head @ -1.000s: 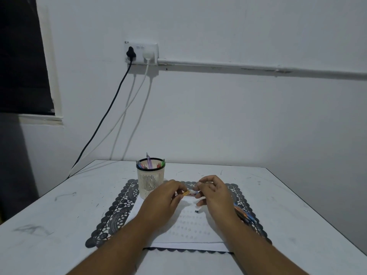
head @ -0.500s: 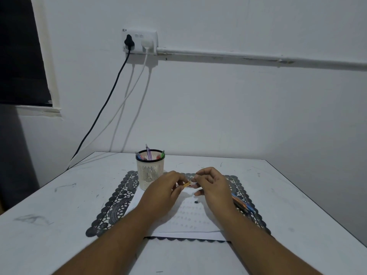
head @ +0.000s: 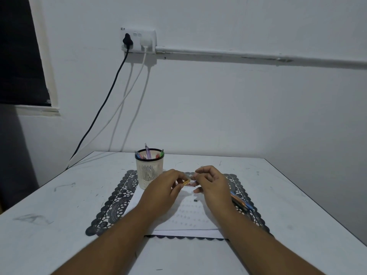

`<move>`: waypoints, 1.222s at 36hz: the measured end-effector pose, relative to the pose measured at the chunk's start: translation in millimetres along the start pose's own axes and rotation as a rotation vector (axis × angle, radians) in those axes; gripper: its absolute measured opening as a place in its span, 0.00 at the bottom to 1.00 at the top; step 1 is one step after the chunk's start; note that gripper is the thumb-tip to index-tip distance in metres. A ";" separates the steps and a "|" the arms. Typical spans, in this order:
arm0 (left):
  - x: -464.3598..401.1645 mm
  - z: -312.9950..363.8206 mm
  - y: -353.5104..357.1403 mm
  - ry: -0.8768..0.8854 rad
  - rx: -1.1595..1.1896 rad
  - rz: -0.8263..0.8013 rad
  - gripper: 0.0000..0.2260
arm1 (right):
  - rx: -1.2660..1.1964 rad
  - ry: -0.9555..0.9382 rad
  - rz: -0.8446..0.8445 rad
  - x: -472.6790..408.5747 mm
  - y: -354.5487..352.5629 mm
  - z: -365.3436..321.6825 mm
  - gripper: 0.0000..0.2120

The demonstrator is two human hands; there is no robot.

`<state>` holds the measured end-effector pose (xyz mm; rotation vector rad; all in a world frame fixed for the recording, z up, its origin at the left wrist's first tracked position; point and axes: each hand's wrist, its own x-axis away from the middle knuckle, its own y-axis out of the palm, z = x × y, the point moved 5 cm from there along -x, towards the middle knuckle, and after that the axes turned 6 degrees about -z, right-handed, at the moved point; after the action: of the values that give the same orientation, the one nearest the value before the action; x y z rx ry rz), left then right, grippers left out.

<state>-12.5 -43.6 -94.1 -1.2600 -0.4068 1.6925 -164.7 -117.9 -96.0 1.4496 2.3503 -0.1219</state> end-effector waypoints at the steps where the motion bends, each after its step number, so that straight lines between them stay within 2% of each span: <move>1: 0.3 -0.4 0.2 -0.007 0.011 0.009 0.09 | -0.004 -0.003 -0.002 0.4 0.5 0.2 0.02; 11: -0.2 1.4 -0.1 -0.011 0.015 0.015 0.08 | 0.032 -0.077 0.027 1.9 0.2 -7.2 0.03; 21: 0.6 0.0 -1.4 -0.017 0.016 0.028 0.07 | -0.049 -0.028 0.020 0.6 0.7 -4.6 0.03; 44: 1.1 4.1 -2.1 -0.013 -0.002 0.030 0.07 | 0.039 -0.056 0.005 1.5 1.8 -5.7 0.02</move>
<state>-15.1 -40.6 -91.4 -1.2628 -0.3992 1.7267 -165.2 -114.2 -91.0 1.4510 2.3116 -0.2056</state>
